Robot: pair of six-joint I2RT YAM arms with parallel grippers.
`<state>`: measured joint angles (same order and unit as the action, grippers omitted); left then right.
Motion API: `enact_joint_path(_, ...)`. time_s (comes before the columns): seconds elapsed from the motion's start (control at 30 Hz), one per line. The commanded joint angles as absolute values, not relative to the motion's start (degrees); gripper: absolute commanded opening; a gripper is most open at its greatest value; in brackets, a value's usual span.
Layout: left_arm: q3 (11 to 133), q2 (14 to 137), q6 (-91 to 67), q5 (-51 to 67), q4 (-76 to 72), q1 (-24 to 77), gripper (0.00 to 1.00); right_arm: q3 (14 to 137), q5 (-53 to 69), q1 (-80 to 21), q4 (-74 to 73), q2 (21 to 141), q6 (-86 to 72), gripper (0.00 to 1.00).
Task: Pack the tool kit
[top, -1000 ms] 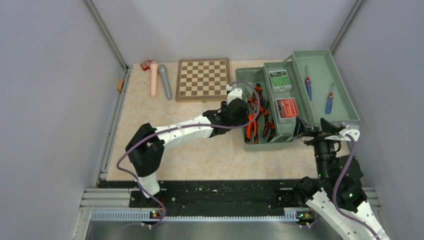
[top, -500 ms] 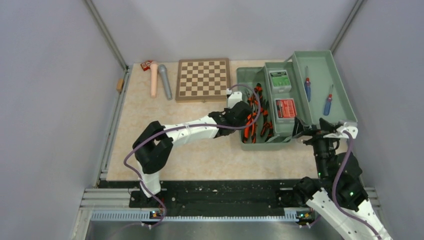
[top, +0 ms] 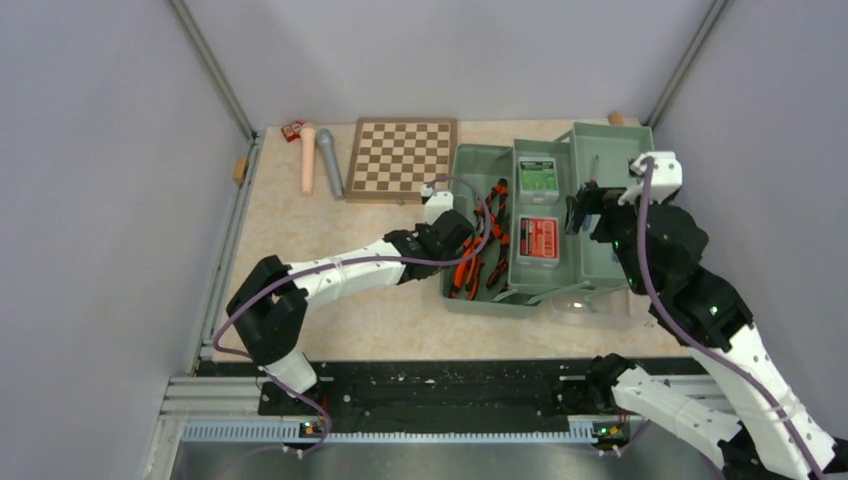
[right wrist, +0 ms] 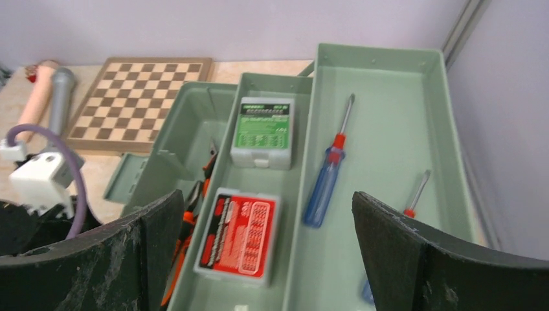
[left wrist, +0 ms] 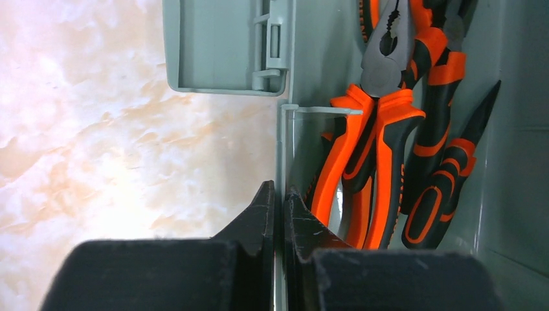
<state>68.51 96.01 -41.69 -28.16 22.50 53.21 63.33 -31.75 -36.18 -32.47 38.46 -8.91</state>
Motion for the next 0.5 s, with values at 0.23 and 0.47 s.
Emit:
enact_joint_path(0.23,62.4,82.32,-39.44,-34.58,27.02,50.45,0.0,83.67,-15.36,-8.23,-44.63,59.1,-10.92,0.99)
enact_joint_path(0.47,58.5,80.19,-38.26,-33.38,24.33,50.16,0.0,80.19,-3.02,13.8,-40.73,62.87,-21.92,0.99)
